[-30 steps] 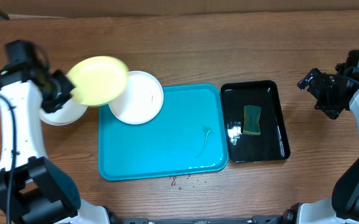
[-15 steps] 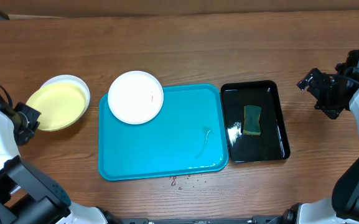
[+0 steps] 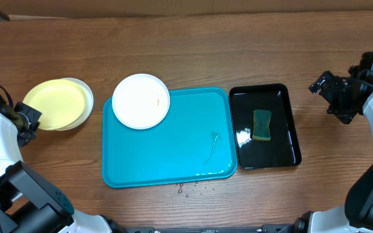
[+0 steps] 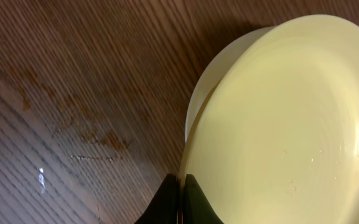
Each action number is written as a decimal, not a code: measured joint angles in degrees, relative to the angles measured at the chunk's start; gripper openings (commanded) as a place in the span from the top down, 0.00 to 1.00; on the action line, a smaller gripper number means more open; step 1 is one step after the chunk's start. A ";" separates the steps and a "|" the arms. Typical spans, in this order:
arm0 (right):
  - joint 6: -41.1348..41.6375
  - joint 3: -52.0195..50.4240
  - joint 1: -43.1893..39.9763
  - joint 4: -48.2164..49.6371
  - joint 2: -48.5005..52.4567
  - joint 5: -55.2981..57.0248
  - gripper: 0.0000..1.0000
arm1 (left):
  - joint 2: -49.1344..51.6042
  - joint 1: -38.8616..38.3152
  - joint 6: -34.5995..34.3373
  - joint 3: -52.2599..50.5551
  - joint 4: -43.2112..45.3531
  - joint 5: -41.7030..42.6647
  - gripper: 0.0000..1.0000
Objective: Clean dirty plates on tray and stack at the side
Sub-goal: 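Carry the yellow plate left and stack it on the white plate, then move left gripper to grasp the smeared white plate rim on the tray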
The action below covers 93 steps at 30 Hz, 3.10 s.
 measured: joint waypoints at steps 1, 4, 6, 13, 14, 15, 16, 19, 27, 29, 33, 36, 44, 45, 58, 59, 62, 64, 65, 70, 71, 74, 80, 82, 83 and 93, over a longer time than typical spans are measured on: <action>0.04 0.00 0.00 0.00 0.00 0.00 0.00 | 0.00 0.00 0.00 0.00 0.28 0.00 0.96; 0.02 0.00 0.02 0.02 0.00 0.00 0.00 | 0.00 0.00 0.00 0.00 0.92 0.00 0.96; 0.04 0.00 0.00 0.02 0.00 0.00 0.00 | 0.00 0.00 0.00 0.00 1.51 0.00 0.96; 0.02 0.00 0.02 0.02 0.00 0.00 0.00 | 0.00 0.00 -0.68 0.00 3.56 0.00 0.96; 0.02 0.00 0.02 0.02 0.00 -0.02 0.00 | 0.00 0.00 -0.85 0.00 3.69 0.00 0.96; 0.02 0.00 0.02 0.02 0.00 0.00 0.00 | 0.00 0.00 -0.90 0.00 3.78 0.00 0.94; 0.02 0.00 0.02 0.00 0.00 0.00 0.00 | 0.00 0.00 -0.96 0.00 3.87 0.00 0.82; 0.02 0.00 0.00 0.00 0.00 0.02 0.00 | 0.00 -0.28 -1.46 0.00 4.11 -0.02 0.38; 0.02 0.00 0.02 -0.02 0.00 0.00 0.00 | 0.00 -2.69 -1.36 0.00 4.11 3.02 0.28; 0.02 0.00 0.00 0.00 0.00 0.00 0.00 | 0.00 -3.34 -0.63 0.00 4.07 6.10 0.32; 0.02 0.00 0.02 0.00 0.00 -0.02 0.00 | 0.00 -5.86 0.26 0.00 2.12 11.61 0.38; 0.02 0.00 0.00 0.02 0.00 -0.02 0.00 | 0.00 -9.03 1.66 -0.02 -0.61 13.44 0.39; 0.04 0.00 0.02 0.02 0.00 -0.02 0.00 | 0.00 -21.75 6.43 -0.07 -6.71 11.67 0.39; 0.02 0.00 0.00 -0.02 0.00 -0.02 0.00 | 0.00 -23.52 6.95 -0.07 -6.97 10.62 0.39; 0.00 0.00 0.02 0.00 0.00 -0.02 0.00 | 0.00 -35.47 8.72 -0.17 -7.08 -1.20 0.38; 0.00 0.00 0.00 0.02 0.00 0.00 0.00 | 0.00 -35.39 8.72 -0.44 -6.73 -1.33 0.37; 0.04 0.00 0.02 -0.02 0.00 0.00 0.00 | 0.00 -35.08 8.72 -2.27 -4.66 -1.79 0.37; 0.02 0.00 0.02 0.00 0.00 0.00 0.00 | -0.02 -35.08 8.70 -4.66 -1.51 -1.97 0.39; 0.02 0.00 0.02 0.02 0.00 0.02 0.00 | -0.02 -34.97 8.70 -5.99 -0.07 -1.99 0.40; 0.02 0.00 0.02 0.00 0.00 0.00 0.00 | -0.02 -34.58 8.61 -11.17 6.05 -2.10 0.47; 0.02 0.00 0.02 0.02 0.00 0.00 0.00 | -0.02 -34.42 8.57 -11.67 7.06 -2.08 0.49; 0.04 0.00 0.00 0.00 0.00 0.00 0.00 | -0.02 -34.34 8.57 -12.33 9.44 -2.05 0.51; 0.02 0.00 0.02 0.00 0.00 0.00 0.00 | 0.11 -34.34 8.28 -13.70 13.84 -1.90 0.61; 0.04 0.00 0.00 0.00 0.00 0.00 0.00 | 0.50 -34.34 8.22 -13.73 14.97 -1.90 0.62; 0.02 0.00 0.00 0.02 0.00 -0.02 0.00 | 0.83 -34.34 8.22 -13.73 15.45 -1.88 0.63; 0.00 0.00 0.00 0.02 0.00 0.00 0.00 | 3.98 -34.34 7.28 -13.75 17.05 -1.88 0.96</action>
